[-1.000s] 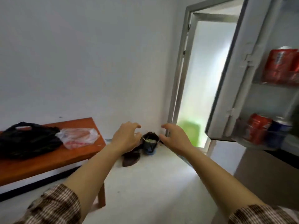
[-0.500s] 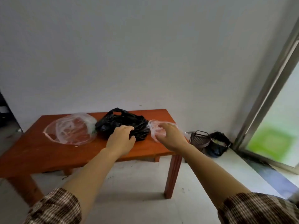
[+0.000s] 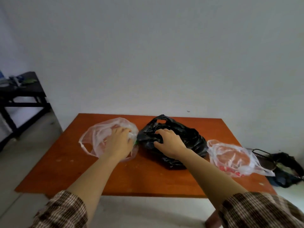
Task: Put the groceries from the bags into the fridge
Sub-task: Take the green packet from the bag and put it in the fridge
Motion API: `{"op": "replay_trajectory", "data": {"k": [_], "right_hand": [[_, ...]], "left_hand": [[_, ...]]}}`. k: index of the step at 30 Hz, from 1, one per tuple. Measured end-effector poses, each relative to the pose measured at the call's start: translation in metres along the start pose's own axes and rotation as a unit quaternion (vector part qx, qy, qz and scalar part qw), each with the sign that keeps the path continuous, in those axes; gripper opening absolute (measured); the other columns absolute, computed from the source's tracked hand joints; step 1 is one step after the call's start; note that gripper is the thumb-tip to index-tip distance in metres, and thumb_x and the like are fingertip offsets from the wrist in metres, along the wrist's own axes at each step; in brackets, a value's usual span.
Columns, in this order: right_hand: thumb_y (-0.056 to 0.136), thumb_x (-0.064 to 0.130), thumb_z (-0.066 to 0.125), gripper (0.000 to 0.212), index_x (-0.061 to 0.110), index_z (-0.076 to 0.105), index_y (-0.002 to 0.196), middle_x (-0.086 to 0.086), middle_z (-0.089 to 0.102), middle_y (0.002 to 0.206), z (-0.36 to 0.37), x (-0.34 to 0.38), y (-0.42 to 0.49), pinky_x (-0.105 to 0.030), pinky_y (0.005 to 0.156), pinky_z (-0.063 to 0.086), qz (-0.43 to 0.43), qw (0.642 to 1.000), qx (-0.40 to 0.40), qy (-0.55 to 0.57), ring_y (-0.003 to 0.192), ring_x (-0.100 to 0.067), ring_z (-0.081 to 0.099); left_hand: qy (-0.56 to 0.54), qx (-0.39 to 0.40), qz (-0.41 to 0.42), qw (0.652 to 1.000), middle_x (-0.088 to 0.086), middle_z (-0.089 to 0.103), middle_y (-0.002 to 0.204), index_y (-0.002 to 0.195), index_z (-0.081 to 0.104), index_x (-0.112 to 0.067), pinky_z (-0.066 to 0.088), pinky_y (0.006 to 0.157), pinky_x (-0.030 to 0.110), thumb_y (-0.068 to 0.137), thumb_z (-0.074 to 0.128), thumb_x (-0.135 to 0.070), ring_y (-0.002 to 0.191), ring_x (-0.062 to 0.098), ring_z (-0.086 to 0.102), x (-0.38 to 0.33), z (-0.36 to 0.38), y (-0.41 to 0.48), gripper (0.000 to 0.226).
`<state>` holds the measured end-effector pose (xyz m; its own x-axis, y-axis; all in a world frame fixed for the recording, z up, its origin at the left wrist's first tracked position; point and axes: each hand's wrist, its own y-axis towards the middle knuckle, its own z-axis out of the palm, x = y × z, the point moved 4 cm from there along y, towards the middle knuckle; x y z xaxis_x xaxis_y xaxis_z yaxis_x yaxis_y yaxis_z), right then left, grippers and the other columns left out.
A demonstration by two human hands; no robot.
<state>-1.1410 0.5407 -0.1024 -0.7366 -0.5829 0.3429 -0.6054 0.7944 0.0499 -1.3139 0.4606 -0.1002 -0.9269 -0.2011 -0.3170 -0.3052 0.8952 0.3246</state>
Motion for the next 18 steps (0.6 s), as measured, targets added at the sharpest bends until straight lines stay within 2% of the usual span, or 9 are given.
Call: {"op": "replay_trajectory", "data": {"k": [3, 8, 13, 15, 18], "right_hand": [[0.095, 0.037, 0.050, 0.048, 0.018, 0.043, 0.138, -0.008, 0.048, 0.136, 0.021, 0.012, 0.050, -0.049, 0.100, 0.040, -0.008, 1.000, 0.027, -0.006, 0.125, -0.030, 0.043], [0.095, 0.035, 0.048, 0.046, 0.018, 0.045, 0.137, -0.005, 0.048, 0.136, 0.062, 0.029, 0.121, -0.046, 0.101, 0.038, -0.019, 0.999, 0.050, -0.009, 0.124, -0.028, 0.041], [0.096, 0.028, 0.048, 0.043, 0.016, 0.047, 0.137, -0.001, 0.044, 0.143, 0.108, 0.048, 0.175, -0.041, 0.107, 0.027, -0.070, 0.995, 0.031, -0.058, 0.135, -0.022, 0.033], [0.092, 0.026, 0.055, 0.040, 0.015, 0.053, 0.130, -0.003, 0.049, 0.140, 0.129, 0.054, 0.192, -0.044, 0.104, 0.035, -0.105, 0.989, 0.028, -0.096, 0.132, -0.024, 0.038], [0.078, 0.033, 0.068, 0.041, 0.021, 0.060, 0.117, 0.000, 0.058, 0.131, 0.156, 0.061, 0.212, -0.044, 0.091, 0.051, -0.085, 0.986, 0.037, -0.136, 0.122, -0.022, 0.051]], "left_hand": [[-0.006, -0.009, -0.026, 1.000, -0.001, 0.063, 0.117, 0.114, 0.063, -0.017, 0.045, 0.092, 0.028, 0.092, 0.054, -0.021, 0.106, 0.016, 0.058, 0.043, 0.016, 0.033, 0.025], [0.028, 0.032, -0.021, 0.999, 0.001, 0.059, 0.127, 0.120, 0.061, -0.019, 0.042, 0.102, 0.040, 0.088, 0.052, -0.021, 0.119, 0.020, 0.051, 0.106, 0.054, 0.088, 0.033], [0.074, 0.120, 0.020, 0.990, 0.004, 0.025, 0.156, 0.143, 0.038, -0.022, 0.016, 0.114, 0.052, 0.097, 0.043, -0.027, 0.146, 0.025, 0.014, 0.163, 0.094, 0.142, 0.047], [0.093, 0.157, 0.053, 0.982, 0.003, 0.020, 0.159, 0.145, 0.037, -0.025, 0.008, 0.115, 0.056, 0.097, 0.041, -0.029, 0.147, 0.027, 0.009, 0.188, 0.111, 0.164, 0.049], [0.105, 0.233, 0.137, 0.957, 0.004, 0.035, 0.153, 0.139, 0.045, -0.030, 0.015, 0.110, 0.063, 0.085, 0.044, -0.030, 0.143, 0.034, 0.024, 0.219, 0.138, 0.188, 0.054]]}}
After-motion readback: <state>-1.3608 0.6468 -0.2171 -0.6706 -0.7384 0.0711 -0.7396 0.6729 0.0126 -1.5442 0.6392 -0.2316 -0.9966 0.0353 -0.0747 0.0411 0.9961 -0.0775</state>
